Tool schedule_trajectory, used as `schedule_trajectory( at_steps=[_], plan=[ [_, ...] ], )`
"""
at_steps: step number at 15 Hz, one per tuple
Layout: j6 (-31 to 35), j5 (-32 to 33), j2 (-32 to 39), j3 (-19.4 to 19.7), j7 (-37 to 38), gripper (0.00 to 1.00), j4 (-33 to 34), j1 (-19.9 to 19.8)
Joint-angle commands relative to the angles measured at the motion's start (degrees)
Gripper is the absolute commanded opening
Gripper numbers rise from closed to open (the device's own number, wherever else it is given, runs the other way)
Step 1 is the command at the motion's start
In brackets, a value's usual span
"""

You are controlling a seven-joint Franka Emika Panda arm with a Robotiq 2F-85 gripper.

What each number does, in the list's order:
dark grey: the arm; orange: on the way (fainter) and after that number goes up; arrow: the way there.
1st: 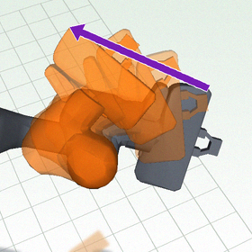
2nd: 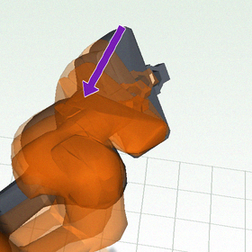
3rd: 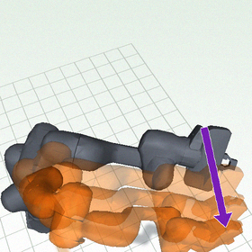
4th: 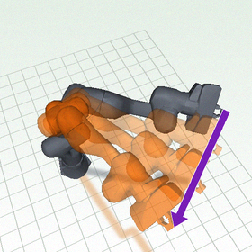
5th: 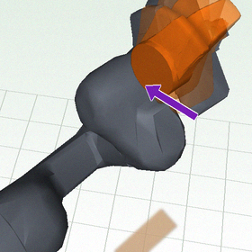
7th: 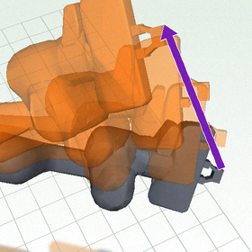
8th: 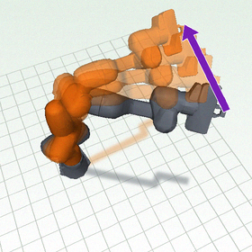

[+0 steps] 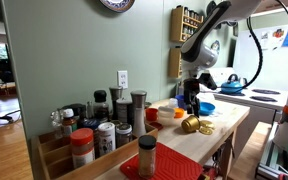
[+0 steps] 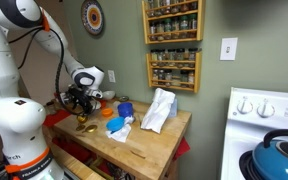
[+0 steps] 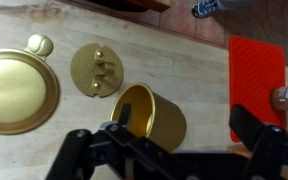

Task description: Pick up the laying gold cup and position it upright on the counter top, pick up the gold lid on the right and use it to cover the gold cup

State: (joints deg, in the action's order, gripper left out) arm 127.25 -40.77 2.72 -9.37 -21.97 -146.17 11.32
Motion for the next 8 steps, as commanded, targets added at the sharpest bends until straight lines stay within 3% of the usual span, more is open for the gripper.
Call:
schedule_trajectory(
  at_steps=[1, 2, 3, 4, 8],
  plan=[
    [1.50, -3.53, 1.38, -0.67, -3.05, 0.99, 0.00, -0.76],
    [1.72, -4.25, 1.53, -0.69, -3.37, 0.91, -0.02, -0.82],
    [1.63, -4.91, 1.67, -0.69, -3.83, 0.91, 0.04, -0.90],
    [1.83, -5.45, 1.79, -0.68, -4.21, 0.78, 0.04, -0.96],
    [2.43, -6.24, 2.37, -0.61, -5.17, 0.49, -0.03, -1.15]
  ],
)
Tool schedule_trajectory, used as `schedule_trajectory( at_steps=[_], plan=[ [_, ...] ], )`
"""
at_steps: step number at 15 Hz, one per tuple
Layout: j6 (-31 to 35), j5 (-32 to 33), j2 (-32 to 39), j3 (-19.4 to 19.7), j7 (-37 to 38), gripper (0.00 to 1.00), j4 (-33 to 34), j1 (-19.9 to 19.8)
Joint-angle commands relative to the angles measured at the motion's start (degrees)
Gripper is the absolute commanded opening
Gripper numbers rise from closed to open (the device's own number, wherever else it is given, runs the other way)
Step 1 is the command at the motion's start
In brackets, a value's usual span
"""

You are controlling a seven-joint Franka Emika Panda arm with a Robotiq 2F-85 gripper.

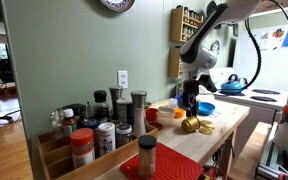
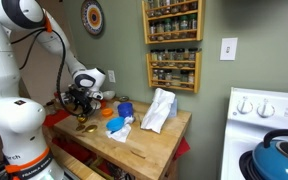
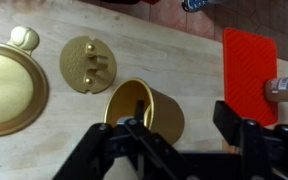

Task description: Pick up the laying gold cup and position it upright on the counter top, pick up the gold lid on the right and use it to cover the gold cup

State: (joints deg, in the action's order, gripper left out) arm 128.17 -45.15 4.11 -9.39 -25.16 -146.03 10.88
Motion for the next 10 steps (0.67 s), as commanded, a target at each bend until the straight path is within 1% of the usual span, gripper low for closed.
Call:
schedule_trajectory(
  at_steps=[1, 4, 6, 7, 9, 10],
  plan=[
    [1.59, -1.87, 1.09, -0.57, -2.07, 0.42, -0.17, -0.81],
    [1.93, -1.54, 1.33, -0.58, -2.15, 0.17, -0.04, -1.00],
    [2.06, -1.25, 1.27, -0.62, -1.90, 0.04, 0.04, -1.00],
    [1.94, -1.07, 0.96, -0.61, -1.70, 0.00, 0.12, -1.00],
    [2.36, 0.71, 0.21, -0.51, -0.02, 0.00, 0.08, -0.87],
    [2.33, 1.25, -0.50, -0.52, 0.45, 0.02, 0.05, -0.84]
  ],
)
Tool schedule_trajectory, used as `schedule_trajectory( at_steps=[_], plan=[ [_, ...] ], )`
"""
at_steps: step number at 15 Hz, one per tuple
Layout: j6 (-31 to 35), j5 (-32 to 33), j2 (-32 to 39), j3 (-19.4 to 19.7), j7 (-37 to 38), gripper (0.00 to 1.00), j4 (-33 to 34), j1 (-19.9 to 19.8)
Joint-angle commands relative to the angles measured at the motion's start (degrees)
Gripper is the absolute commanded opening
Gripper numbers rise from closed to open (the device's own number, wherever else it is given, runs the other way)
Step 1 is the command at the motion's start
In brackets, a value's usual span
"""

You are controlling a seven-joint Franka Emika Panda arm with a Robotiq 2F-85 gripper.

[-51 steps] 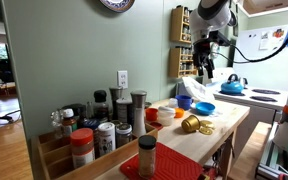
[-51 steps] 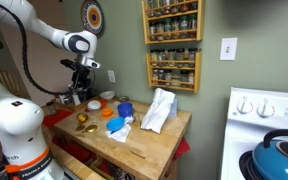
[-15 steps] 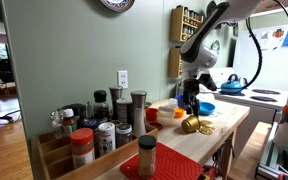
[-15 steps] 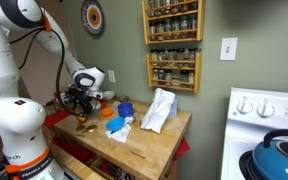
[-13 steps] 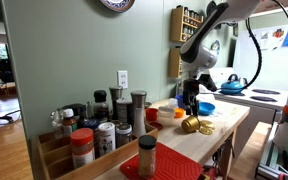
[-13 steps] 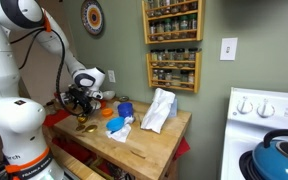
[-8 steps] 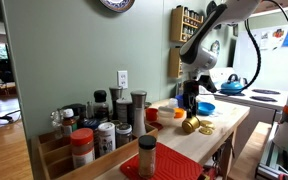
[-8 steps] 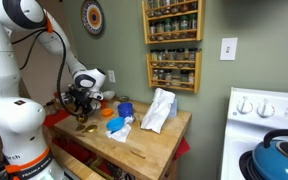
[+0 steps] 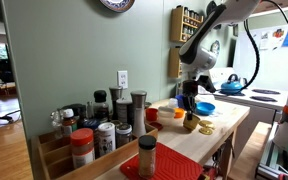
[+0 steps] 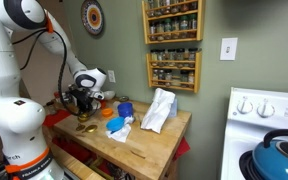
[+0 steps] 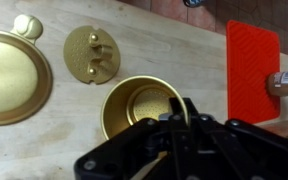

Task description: Pick up the laying gold cup and position it upright on the counter top, pick up the gold lid on the right and use it to cover the gold cup

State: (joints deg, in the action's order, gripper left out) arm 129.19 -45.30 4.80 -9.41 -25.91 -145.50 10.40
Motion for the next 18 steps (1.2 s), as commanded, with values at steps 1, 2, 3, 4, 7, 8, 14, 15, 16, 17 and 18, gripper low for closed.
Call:
schedule_trajectory(
  at_steps=[1, 2, 3, 4, 7, 8, 14, 15, 16, 17, 18],
  plan=[
    [1.80, 2.34, -1.82, -0.53, 2.07, 0.02, -0.56, -0.21],
    [2.68, 3.25, -2.28, -0.58, 3.05, 0.02, -0.60, -0.03],
    [4.26, 5.07, -2.63, -0.71, 4.44, 0.02, -0.64, 0.27],
    [5.90, 6.50, -2.76, -0.87, 5.60, 0.02, -0.62, 0.47],
    [10.97, 13.22, -3.35, -1.30, 11.10, 0.02, -1.15, 0.90],
    [12.34, 16.09, -3.45, -1.36, 13.41, 0.02, -1.35, 0.96],
    [13.29, 32.38, -3.62, -1.22, 26.33, 0.02, -1.66, 0.89],
    [12.92, 34.17, -3.59, -1.21, 27.74, 0.02, -1.64, 0.89],
    [12.70, 35.42, -3.56, -1.24, 28.67, 0.02, -1.66, 0.90],
    [12.89, 36.60, -3.49, -1.26, 29.94, 0.02, -1.77, 0.93],
    [12.41, 37.43, -3.42, -1.30, 30.59, 0.03, -1.72, 0.94]
  ],
)
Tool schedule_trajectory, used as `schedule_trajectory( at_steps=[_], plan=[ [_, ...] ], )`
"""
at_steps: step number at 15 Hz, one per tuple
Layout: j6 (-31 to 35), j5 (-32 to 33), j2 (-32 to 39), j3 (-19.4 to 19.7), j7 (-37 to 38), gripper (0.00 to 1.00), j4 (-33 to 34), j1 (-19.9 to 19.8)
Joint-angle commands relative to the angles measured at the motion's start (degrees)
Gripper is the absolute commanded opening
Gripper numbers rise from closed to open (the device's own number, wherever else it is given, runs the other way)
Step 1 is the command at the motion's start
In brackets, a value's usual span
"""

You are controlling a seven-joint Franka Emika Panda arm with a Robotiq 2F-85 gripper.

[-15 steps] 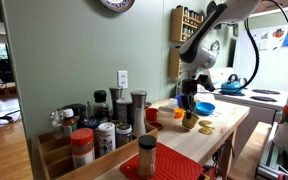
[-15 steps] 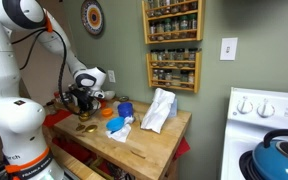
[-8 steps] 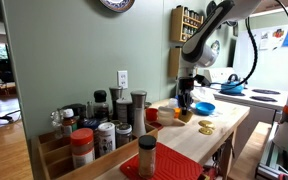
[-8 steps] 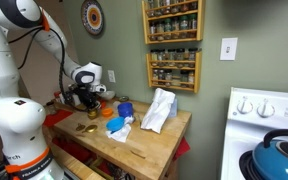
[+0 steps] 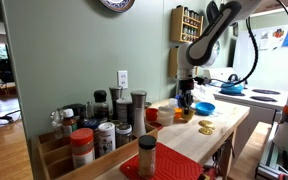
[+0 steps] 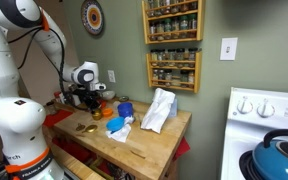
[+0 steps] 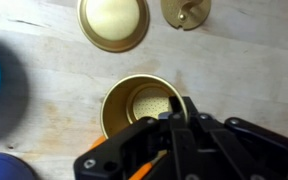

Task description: Pick up the laying gold cup and position it upright on the counter top, pick up the gold lid on the right and use it to cover the gold cup

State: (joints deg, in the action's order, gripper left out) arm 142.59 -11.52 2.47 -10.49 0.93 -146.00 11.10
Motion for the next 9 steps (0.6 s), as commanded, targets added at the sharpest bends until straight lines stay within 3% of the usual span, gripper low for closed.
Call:
schedule_trajectory(
  at_steps=[1, 2, 5, 9],
  plan=[
    [-1.23, 4.63, -1.02, -0.21, 4.52, 0.03, -1.22, 0.26],
    [-1.59, 5.39, -0.93, -0.22, 5.06, 0.05, -1.20, 0.27],
    [-2.85, 6.79, -0.64, -0.26, 6.25, 0.37, -1.05, 0.29],
    [-4.03, 6.83, -0.77, -0.36, 6.55, 0.68, -0.90, 0.28]
  ],
)
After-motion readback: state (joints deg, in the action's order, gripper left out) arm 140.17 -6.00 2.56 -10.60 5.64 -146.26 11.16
